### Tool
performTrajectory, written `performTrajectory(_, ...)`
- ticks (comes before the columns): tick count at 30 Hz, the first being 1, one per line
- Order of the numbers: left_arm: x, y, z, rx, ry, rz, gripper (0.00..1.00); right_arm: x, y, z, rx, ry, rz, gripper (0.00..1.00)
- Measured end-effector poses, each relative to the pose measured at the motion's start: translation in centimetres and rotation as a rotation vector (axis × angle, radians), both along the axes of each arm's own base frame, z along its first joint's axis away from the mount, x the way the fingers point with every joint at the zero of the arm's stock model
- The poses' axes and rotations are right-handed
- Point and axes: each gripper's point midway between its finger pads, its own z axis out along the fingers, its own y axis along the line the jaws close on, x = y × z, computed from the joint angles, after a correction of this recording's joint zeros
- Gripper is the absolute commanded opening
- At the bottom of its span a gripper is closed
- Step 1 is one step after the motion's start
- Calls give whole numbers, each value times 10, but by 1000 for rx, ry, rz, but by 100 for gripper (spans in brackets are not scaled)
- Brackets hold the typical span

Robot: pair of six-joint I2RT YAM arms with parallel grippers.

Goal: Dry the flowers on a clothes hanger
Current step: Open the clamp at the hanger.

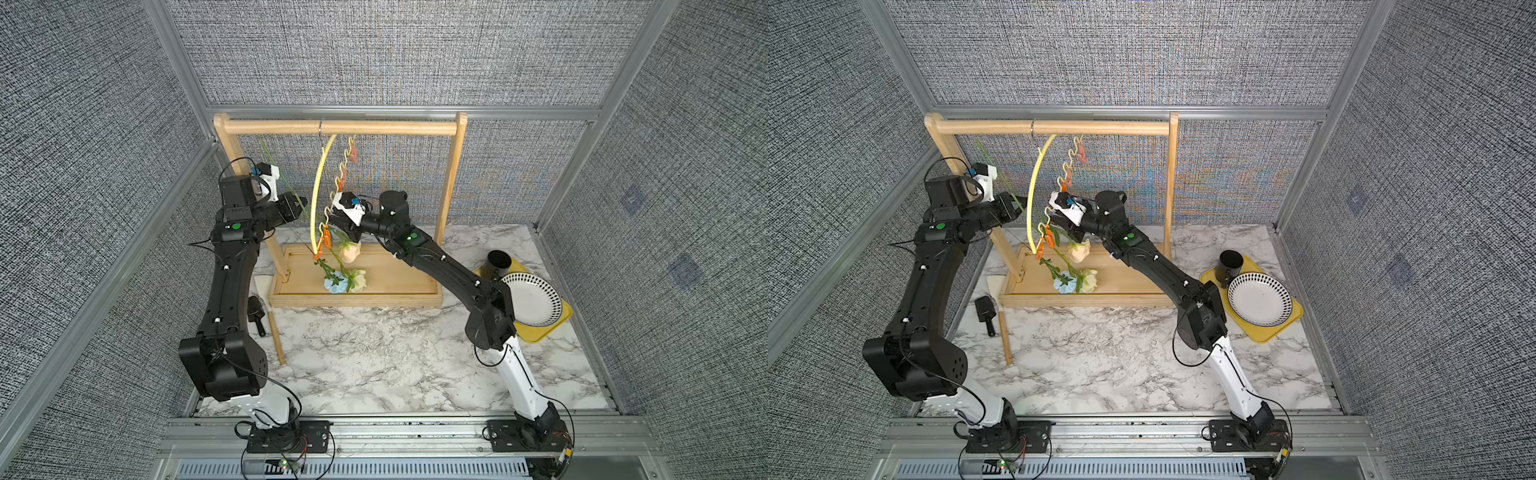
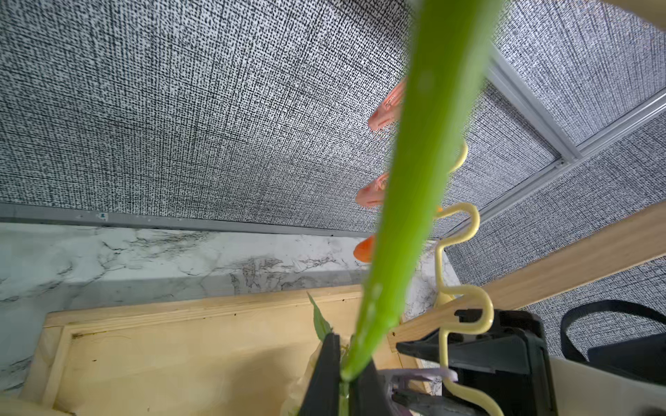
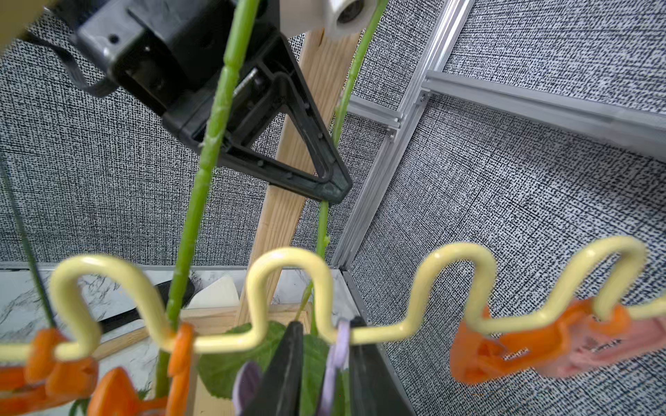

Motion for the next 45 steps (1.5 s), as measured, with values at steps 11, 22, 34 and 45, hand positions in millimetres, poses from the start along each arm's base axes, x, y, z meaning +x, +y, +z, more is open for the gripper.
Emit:
performTrajectory(11, 3, -4, -5, -15, 5, -26, 2, -9, -7, -5, -52, -22, 2, 42)
performTrajectory(22, 4, -4, -7, -17, 9, -29, 2, -12, -23, -4, -97, -39, 1, 45)
performTrajectory(34, 4, -4, -7, -17, 9, -29, 2, -21, -31, -9, -147, -44, 33, 53)
performTrajectory(45, 4, -5, -7, -19, 9, -33, 2, -20, -23, -19, -156, -46, 45, 61)
